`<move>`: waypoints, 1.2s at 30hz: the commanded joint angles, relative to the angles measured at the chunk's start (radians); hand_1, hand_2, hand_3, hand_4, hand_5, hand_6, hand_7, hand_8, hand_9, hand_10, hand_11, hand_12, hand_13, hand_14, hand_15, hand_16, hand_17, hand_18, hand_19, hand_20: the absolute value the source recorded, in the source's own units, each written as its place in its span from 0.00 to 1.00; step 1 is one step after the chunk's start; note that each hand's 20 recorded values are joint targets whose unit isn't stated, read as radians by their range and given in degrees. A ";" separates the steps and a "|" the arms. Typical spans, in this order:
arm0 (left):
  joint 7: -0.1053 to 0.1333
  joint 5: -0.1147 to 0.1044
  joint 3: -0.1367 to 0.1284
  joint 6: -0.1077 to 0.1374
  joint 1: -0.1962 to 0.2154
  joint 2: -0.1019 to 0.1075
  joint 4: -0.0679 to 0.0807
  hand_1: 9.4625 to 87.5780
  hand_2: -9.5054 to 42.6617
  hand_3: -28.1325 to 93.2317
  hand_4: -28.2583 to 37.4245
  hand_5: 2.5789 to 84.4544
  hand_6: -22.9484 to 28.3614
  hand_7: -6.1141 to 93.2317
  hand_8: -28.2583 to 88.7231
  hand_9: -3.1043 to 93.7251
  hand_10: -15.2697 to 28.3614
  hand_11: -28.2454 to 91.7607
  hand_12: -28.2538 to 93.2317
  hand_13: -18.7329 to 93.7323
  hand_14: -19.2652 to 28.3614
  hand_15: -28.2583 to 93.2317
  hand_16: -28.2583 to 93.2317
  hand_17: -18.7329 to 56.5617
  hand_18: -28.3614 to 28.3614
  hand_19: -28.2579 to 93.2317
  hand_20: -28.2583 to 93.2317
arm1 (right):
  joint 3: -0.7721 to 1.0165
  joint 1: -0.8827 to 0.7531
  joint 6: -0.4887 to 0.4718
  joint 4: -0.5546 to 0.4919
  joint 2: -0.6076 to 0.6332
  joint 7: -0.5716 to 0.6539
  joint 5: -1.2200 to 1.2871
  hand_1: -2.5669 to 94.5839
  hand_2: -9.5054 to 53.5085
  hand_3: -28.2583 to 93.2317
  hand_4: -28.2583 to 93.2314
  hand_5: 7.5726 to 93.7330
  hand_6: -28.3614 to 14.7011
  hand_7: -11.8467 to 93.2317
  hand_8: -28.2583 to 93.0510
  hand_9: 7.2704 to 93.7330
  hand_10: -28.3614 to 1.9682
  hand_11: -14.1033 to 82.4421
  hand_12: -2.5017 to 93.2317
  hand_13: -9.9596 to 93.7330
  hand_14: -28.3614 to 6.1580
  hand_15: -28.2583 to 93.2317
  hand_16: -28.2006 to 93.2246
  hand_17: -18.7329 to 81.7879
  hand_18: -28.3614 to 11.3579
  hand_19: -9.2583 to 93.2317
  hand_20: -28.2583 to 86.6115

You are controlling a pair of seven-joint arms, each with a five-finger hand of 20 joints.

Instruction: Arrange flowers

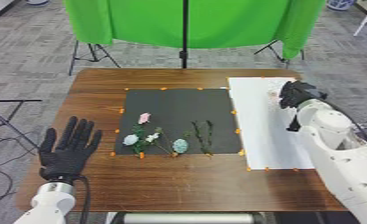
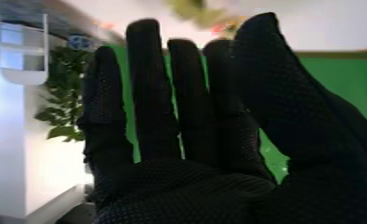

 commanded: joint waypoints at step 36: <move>-0.025 -0.005 0.007 0.011 0.006 -0.015 0.005 0.25 0.42 0.85 0.00 0.55 0.65 0.18 0.16 0.46 0.74 0.40 0.32 0.43 0.75 0.54 0.16 0.15 0.74 0.53 0.34 | -0.059 0.040 0.113 0.125 -0.052 0.100 -0.016 0.46 0.00 0.91 0.00 0.46 0.60 0.32 0.10 0.43 0.42 0.29 0.16 0.50 0.43 0.56 0.33 0.45 0.18 0.89 0.57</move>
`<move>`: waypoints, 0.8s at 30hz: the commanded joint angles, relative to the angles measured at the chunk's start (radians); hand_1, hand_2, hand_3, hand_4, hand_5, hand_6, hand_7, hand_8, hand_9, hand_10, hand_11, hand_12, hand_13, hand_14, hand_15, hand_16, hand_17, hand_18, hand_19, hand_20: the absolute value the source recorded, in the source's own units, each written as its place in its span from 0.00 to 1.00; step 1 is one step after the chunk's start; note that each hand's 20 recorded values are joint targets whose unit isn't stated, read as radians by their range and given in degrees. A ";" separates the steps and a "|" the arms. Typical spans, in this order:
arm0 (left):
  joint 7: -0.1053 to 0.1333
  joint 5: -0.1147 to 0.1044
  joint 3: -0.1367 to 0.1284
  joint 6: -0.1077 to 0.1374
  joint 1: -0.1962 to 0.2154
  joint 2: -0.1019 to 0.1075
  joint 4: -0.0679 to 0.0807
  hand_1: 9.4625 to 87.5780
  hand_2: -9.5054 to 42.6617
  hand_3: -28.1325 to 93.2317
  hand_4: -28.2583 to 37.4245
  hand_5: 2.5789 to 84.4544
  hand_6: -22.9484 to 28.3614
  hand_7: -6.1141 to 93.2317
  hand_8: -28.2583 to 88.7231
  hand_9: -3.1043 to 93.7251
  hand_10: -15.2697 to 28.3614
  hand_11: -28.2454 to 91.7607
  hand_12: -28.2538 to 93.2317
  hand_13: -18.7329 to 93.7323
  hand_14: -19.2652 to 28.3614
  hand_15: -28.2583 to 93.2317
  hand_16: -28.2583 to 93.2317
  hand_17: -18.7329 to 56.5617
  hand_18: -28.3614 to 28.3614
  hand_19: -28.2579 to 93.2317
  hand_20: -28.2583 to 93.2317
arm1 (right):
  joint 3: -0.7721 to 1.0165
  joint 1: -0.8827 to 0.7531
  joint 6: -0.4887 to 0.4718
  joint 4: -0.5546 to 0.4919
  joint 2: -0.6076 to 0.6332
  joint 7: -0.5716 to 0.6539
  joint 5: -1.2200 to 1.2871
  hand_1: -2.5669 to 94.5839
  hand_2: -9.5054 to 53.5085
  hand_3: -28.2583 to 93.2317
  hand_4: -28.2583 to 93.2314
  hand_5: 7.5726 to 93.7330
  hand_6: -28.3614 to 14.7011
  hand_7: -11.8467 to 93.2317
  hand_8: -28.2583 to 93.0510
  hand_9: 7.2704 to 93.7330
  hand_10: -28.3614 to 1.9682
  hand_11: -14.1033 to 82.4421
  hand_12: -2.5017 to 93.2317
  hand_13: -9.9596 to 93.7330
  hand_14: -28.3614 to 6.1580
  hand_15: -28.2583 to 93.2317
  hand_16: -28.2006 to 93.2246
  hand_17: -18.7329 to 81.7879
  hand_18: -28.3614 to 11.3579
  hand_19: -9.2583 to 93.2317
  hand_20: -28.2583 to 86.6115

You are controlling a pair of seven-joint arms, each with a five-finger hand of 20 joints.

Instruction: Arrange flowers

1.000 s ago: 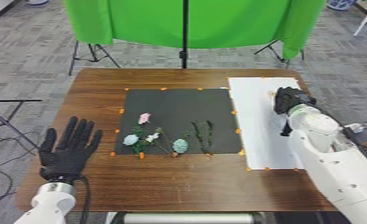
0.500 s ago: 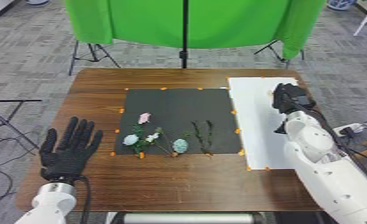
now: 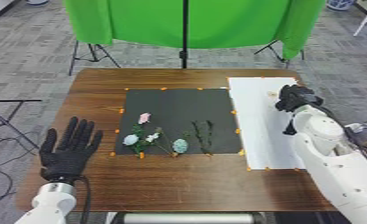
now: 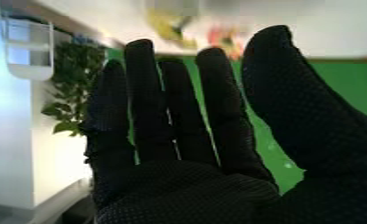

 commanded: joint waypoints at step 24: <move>-0.016 -0.005 -0.003 0.002 0.019 -0.004 -0.006 0.25 0.43 0.86 0.00 0.55 0.65 0.18 0.16 0.46 0.74 0.40 0.32 0.43 0.75 0.54 0.16 0.15 0.74 0.53 0.34 | -0.131 -0.025 0.291 -0.159 0.074 -0.180 0.076 0.69 0.00 0.82 0.00 0.80 0.66 0.46 0.20 0.91 0.60 0.30 0.49 0.79 0.62 0.59 0.58 0.52 0.23 0.92 0.62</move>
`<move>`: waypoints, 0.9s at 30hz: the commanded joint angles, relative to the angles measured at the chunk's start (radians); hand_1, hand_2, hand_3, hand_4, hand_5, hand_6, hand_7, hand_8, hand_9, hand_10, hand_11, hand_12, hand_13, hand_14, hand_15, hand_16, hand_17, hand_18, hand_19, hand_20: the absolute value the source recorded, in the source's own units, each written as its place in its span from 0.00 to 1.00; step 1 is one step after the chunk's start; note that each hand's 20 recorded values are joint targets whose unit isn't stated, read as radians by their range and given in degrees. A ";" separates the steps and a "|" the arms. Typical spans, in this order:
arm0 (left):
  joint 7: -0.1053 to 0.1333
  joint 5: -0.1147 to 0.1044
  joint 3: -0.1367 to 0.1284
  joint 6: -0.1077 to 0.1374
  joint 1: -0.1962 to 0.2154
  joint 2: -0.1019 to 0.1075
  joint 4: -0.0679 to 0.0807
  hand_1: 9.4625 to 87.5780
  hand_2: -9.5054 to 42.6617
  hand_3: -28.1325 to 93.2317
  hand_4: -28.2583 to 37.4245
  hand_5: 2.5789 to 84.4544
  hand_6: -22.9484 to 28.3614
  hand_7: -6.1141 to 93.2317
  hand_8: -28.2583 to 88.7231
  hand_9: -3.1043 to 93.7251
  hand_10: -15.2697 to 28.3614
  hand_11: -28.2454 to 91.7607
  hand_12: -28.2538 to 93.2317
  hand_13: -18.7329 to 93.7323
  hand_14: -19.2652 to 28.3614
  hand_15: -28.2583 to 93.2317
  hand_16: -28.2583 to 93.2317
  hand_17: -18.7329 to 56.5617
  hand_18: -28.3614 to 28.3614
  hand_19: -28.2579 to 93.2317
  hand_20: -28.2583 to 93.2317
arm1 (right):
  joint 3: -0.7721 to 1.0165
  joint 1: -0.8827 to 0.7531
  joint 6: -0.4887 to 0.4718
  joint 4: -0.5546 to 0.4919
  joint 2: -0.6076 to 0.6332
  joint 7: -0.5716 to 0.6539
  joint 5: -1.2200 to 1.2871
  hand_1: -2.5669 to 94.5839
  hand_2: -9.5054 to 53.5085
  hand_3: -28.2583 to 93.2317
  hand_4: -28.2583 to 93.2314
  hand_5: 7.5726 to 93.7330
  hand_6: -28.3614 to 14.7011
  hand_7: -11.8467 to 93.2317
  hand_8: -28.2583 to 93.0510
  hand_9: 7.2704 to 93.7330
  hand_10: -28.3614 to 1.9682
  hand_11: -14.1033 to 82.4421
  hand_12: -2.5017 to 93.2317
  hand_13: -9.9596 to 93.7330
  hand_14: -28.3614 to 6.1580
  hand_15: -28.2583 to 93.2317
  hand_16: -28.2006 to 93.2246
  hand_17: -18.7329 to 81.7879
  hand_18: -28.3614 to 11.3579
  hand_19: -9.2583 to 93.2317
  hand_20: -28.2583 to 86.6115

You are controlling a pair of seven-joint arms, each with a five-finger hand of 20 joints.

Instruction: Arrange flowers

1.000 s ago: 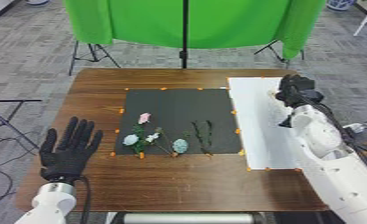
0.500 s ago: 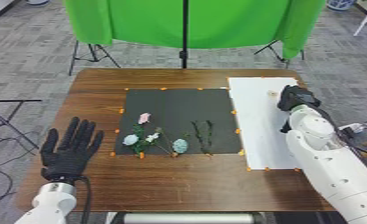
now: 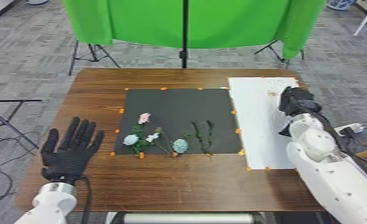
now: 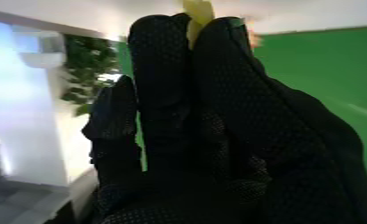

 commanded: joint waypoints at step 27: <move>-0.016 0.026 0.000 0.037 -0.006 0.001 -0.003 0.24 0.44 0.86 0.00 0.56 0.65 0.18 0.16 0.46 0.74 0.40 0.32 0.43 0.76 0.54 0.16 0.15 0.75 0.54 0.33 | -0.357 0.098 -0.260 -0.283 -0.027 -0.297 -0.008 0.65 0.00 0.85 0.00 0.75 0.64 0.48 0.19 0.87 0.58 0.31 0.47 0.75 0.61 0.61 0.56 0.51 0.23 0.91 0.63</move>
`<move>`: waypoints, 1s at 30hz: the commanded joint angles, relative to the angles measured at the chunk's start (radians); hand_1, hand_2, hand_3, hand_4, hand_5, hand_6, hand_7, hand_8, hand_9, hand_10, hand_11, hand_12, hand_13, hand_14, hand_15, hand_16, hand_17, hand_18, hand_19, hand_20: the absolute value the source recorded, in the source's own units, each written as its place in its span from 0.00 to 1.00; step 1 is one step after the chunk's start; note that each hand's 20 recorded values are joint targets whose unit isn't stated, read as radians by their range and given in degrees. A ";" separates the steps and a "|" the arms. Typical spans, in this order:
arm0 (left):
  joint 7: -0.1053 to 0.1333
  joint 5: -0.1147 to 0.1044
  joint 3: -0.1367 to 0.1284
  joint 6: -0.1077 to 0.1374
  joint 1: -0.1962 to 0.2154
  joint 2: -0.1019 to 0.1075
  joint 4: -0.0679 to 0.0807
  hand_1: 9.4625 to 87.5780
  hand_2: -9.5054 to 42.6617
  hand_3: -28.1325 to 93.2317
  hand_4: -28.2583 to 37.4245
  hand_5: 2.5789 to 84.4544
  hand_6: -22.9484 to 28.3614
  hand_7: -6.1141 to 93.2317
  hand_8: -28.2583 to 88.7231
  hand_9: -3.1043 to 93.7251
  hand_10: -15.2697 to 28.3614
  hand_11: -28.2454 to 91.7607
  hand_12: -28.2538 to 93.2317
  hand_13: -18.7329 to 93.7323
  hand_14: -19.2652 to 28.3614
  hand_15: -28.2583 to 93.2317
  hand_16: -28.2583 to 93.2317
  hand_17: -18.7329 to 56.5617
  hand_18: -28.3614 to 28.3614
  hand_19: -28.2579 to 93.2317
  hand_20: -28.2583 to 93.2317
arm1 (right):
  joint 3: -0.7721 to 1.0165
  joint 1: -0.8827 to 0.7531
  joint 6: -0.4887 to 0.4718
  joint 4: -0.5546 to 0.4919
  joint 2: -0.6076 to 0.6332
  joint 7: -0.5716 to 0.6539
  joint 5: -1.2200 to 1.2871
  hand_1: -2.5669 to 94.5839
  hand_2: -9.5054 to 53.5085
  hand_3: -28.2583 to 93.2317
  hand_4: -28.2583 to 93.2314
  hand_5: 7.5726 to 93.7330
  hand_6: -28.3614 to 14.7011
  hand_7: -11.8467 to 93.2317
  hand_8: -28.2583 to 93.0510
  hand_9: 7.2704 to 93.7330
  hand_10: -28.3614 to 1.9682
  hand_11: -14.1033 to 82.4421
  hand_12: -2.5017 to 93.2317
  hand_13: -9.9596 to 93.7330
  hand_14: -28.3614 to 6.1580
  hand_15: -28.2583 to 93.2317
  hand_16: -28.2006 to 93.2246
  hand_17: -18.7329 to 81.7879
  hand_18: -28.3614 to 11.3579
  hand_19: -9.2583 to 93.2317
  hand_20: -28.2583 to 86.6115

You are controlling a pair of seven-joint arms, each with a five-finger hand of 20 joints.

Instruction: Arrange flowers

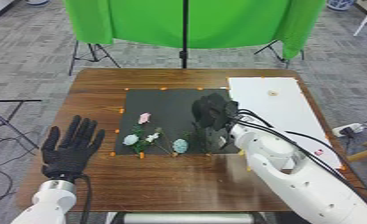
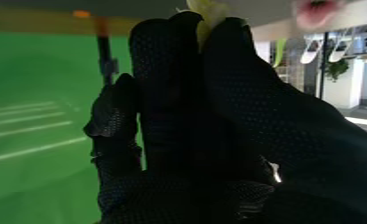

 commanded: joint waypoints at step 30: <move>0.001 0.003 -0.004 0.005 0.023 -0.007 -0.001 0.24 0.44 0.86 0.00 0.56 0.65 0.19 0.16 0.47 0.74 0.40 0.32 0.44 0.76 0.54 0.16 0.15 0.74 0.54 0.33 | 0.093 -0.060 -0.091 -0.034 -0.062 0.244 0.163 0.54 0.00 0.86 0.00 0.65 0.68 0.34 0.10 0.66 0.46 0.65 0.52 0.62 0.36 0.90 0.48 0.47 0.14 0.98 0.71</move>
